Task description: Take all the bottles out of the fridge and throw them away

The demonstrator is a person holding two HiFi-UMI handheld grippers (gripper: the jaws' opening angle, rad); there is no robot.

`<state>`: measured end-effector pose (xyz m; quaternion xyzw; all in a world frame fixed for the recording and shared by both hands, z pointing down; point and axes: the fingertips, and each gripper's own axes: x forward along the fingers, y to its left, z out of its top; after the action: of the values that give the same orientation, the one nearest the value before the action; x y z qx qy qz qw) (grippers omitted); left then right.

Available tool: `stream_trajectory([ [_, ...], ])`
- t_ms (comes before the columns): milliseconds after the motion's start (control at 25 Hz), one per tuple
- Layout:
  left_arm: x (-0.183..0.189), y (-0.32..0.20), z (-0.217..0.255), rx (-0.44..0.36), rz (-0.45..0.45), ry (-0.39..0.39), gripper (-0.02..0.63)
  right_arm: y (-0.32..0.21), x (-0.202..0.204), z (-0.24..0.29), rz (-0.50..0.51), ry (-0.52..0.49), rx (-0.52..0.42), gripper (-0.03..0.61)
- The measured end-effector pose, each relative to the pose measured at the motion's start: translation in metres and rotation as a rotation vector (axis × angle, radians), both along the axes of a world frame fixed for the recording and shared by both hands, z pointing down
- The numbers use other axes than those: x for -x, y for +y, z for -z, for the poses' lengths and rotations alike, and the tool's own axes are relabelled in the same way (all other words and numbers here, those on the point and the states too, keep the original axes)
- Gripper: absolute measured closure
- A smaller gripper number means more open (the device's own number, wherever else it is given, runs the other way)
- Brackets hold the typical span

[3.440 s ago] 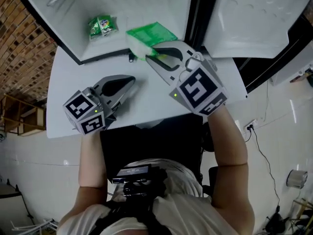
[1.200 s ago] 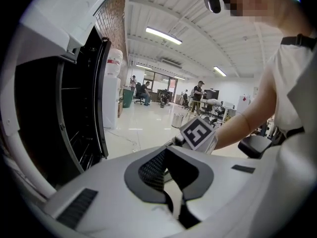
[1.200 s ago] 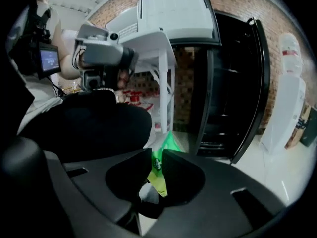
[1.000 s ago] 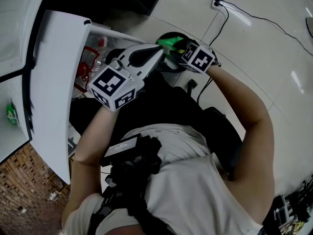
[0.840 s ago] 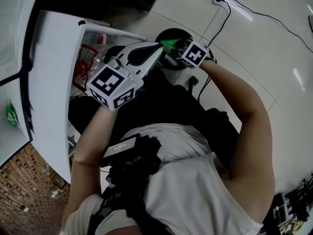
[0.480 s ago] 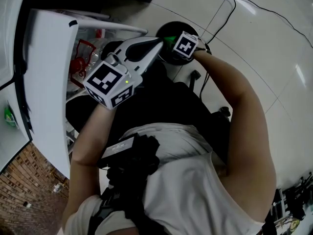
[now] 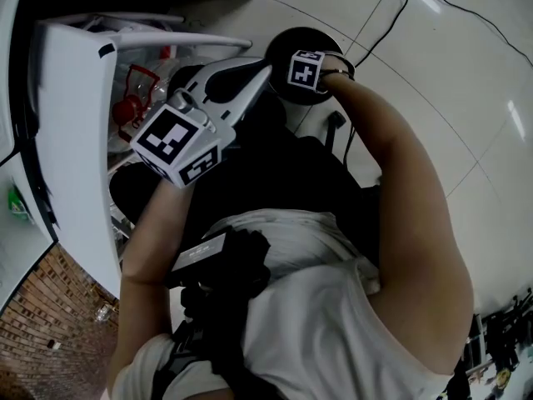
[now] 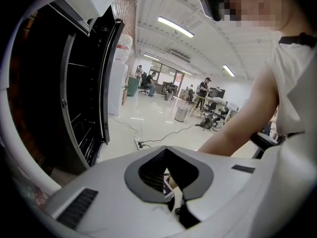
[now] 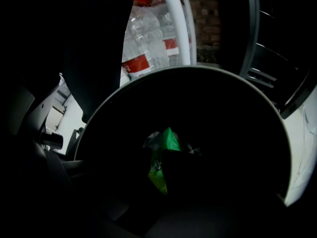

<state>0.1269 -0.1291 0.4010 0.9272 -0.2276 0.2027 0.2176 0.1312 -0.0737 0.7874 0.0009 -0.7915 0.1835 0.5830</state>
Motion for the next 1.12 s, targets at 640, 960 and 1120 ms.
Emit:
stream_trajectory([
  [640,0.004,-0.001,0.013,-0.031,0.013,-0.002,0.600,0.005,0.010,0.027,0.043,0.022,0.056,0.410],
  [960,0.017,0.005,0.035,-0.062,0.039,0.027,0.600,-0.035,0.000,0.099,-0.180,-0.123,-0.041,0.577],
  [1120,0.033,0.021,0.049,-0.069,0.056,0.082,0.600,-0.039,0.013,0.177,-0.308,-0.400,-0.047,0.577],
])
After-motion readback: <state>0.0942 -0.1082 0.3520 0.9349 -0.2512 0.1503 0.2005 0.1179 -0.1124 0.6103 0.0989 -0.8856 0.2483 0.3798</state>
